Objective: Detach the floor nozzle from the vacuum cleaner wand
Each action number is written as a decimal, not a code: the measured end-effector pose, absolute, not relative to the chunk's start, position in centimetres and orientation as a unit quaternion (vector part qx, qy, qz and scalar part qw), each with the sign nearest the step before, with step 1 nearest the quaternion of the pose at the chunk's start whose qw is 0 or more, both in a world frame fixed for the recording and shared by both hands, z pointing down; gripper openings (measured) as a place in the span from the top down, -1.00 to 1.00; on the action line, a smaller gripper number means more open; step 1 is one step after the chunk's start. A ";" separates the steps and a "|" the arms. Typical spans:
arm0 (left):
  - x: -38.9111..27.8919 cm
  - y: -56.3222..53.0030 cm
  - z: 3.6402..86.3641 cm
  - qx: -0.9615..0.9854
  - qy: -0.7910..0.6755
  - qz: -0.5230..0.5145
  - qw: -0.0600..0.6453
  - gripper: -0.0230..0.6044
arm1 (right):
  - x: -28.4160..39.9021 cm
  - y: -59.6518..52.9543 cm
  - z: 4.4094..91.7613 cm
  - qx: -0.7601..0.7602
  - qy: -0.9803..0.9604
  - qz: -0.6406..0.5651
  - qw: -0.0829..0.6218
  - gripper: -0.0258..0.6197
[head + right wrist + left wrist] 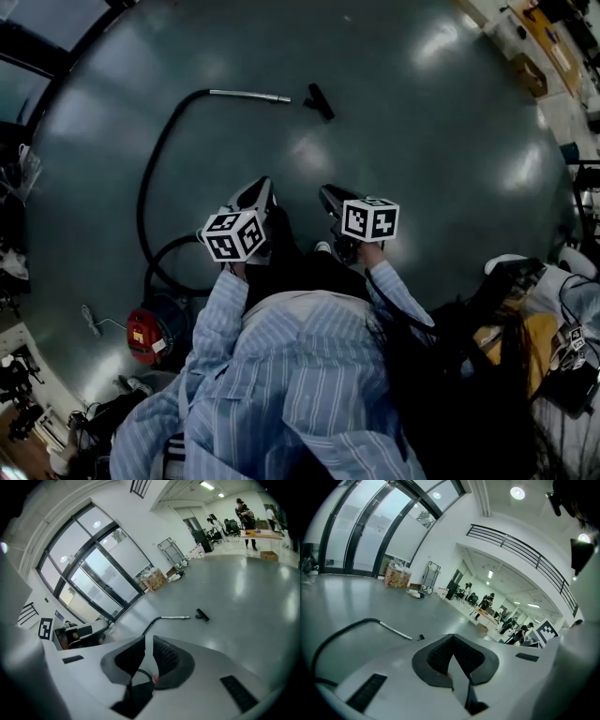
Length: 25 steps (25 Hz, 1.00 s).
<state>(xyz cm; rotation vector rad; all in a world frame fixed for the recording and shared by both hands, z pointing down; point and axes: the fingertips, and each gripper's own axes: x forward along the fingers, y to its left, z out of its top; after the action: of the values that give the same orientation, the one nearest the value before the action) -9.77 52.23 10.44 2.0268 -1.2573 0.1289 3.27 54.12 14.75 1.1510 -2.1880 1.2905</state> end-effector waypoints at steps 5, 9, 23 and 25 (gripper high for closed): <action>-5.0 58.7 10.8 0.790 -0.491 0.076 0.359 0.91 | 6.7 58.0 15.7 0.395 -0.775 0.462 0.173 0.74; -3.5 62.0 10.7 0.795 -0.489 0.098 0.345 0.91 | 7.0 60.4 15.5 0.377 -0.782 0.472 0.154 0.74; -6.9 65.6 9.2 0.796 -0.498 0.061 0.339 0.91 | 4.0 64.9 12.8 0.376 -0.802 0.443 0.138 0.74; -8.1 66.2 9.2 0.798 -0.494 0.059 0.340 0.91 | 3.2 65.4 12.7 0.385 -0.801 0.436 0.145 0.74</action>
<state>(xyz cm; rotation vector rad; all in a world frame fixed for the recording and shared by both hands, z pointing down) -8.06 66.22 9.24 2.0779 -1.2857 0.1546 3.24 65.41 12.74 1.1095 -2.3066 1.2560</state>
